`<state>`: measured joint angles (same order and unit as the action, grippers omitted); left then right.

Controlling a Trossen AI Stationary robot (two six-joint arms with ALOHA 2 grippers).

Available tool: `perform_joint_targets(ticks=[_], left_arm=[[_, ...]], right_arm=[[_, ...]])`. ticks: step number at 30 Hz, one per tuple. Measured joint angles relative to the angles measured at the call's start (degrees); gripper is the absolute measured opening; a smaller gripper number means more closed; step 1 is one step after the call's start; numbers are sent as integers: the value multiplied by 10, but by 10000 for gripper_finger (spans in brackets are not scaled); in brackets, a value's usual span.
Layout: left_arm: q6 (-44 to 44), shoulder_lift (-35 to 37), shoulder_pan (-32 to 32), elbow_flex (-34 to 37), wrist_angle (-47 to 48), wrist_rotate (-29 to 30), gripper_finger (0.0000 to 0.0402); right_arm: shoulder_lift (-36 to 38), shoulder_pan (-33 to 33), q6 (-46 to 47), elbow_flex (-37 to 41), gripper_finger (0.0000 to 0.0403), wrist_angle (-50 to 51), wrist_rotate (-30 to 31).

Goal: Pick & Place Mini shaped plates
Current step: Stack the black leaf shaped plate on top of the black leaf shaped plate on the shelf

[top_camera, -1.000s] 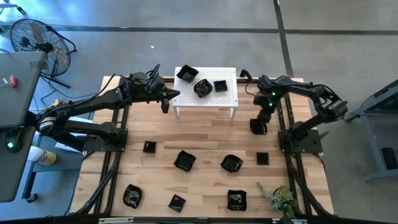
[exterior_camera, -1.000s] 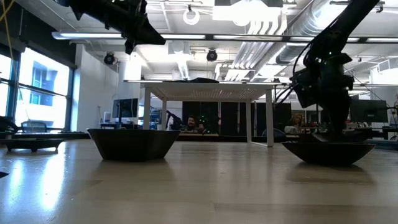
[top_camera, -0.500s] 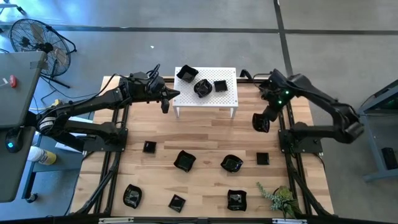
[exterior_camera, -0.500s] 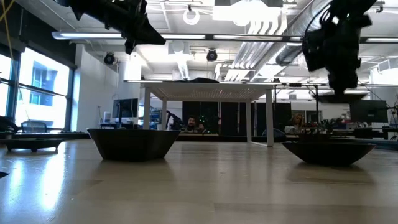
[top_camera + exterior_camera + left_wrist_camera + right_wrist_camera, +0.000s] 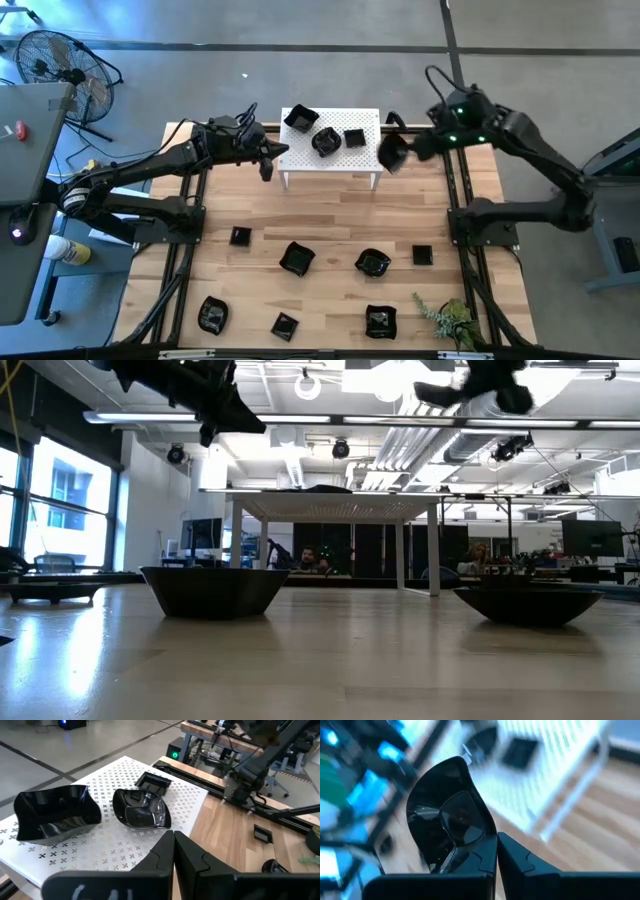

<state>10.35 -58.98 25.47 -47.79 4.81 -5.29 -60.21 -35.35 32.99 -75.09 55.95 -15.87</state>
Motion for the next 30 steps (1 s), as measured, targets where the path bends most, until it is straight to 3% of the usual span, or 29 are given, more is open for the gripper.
perform_joint_targets(ticks=[4, 10, 19, 30], left_arm=[[0, -1, 0, 0, -4, 15, 1], [0, -1, 0, 0, -4, 18, 1], [-25, -1, 0, 0, -4, 20, 1], [-26, -1, 0, 0, -4, 19, 1]], right_arm=[[-60, 48, 97, -7, 3, -115, 54], [-160, 66, 186, -7, 4, -241, 76], [-283, 57, 226, -7, 4, -295, 69], [-313, 45, 220, -7, 4, -308, 84]])
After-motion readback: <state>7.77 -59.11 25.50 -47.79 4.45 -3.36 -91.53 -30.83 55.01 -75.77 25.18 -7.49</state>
